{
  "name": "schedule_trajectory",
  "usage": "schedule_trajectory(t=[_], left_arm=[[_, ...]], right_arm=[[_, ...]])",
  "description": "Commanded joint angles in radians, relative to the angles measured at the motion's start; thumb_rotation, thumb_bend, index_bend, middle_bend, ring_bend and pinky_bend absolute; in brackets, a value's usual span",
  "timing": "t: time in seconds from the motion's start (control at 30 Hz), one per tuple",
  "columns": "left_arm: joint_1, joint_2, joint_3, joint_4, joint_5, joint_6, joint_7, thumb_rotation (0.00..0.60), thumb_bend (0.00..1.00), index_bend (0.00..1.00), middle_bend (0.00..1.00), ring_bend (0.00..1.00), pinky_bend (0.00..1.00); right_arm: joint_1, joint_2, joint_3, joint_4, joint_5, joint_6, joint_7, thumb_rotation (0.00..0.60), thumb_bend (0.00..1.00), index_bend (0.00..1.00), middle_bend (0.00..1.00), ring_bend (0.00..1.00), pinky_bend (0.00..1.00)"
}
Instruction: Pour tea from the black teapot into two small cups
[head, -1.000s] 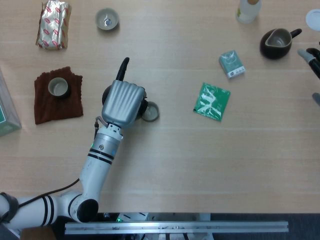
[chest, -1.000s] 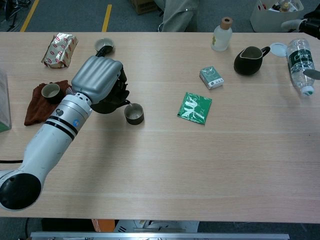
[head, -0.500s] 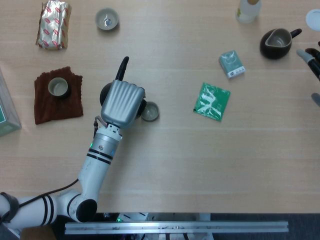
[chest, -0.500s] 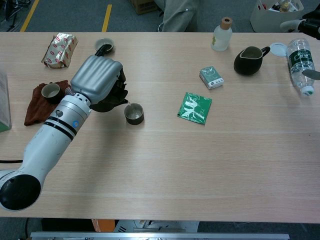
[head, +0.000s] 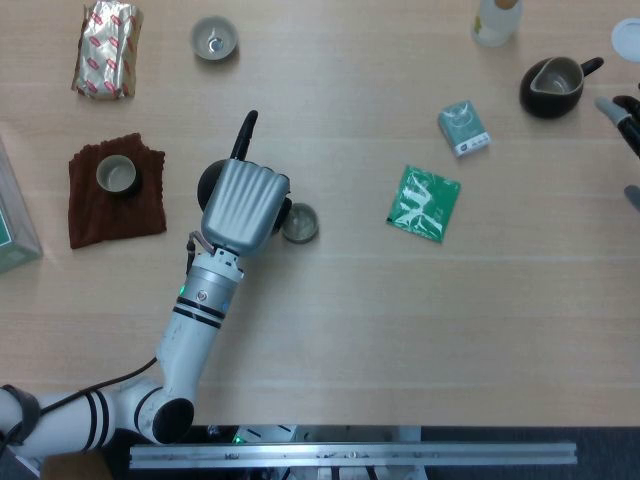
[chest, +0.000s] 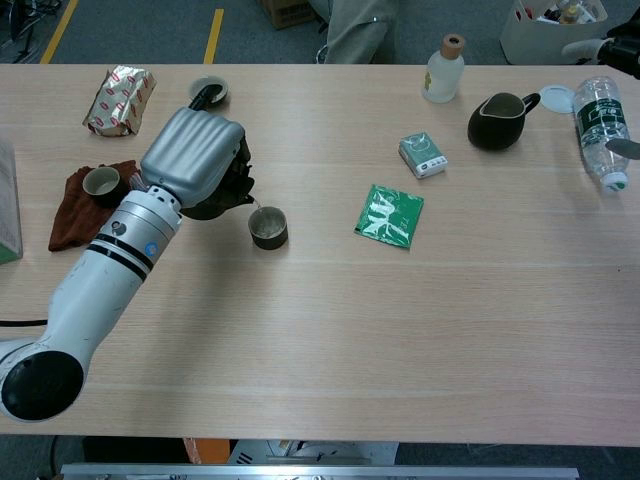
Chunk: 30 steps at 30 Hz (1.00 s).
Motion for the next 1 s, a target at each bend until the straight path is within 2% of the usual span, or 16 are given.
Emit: schedule_trajectory(t=[0.03,0.33,0.77,1.0], left_arm=[[0.001,-0.001,0.0,0.001,0.0,0.0,0.002,0.6,0.39,0.91,1.0,0.84,0.04],[0.006,0.008,-0.004,-0.009,0.001,-0.005,-0.012,0.6,0.39,0.91,1.0,0.84,0.04],[0.02,0.05,-0.038,-0.084,-0.084,-0.067,-0.128,0.6,0.39,0.91,1.0,0.84,0.04],[0.027,0.06,-0.046,-0.082,-0.083,-0.068,-0.202,0.6,0.39,0.91,1.0,0.84,0.04]], right_arm=[[-0.001,0.0,0.001,0.001,0.001,-0.002,0.001,0.6,0.24,0.09,0.16,0.03,0.1],[-0.002,-0.001,0.006,-0.002,0.002,-0.006,-0.006,0.6,0.24,0.09,0.16,0.03,0.1],[-0.003,0.001,0.017,-0.016,0.012,-0.004,-0.022,0.6,0.24,0.09,0.16,0.03,0.1],[-0.004,-0.004,0.021,-0.018,0.026,-0.009,-0.029,0.6,0.24,0.09,0.16,0.03,0.1]])
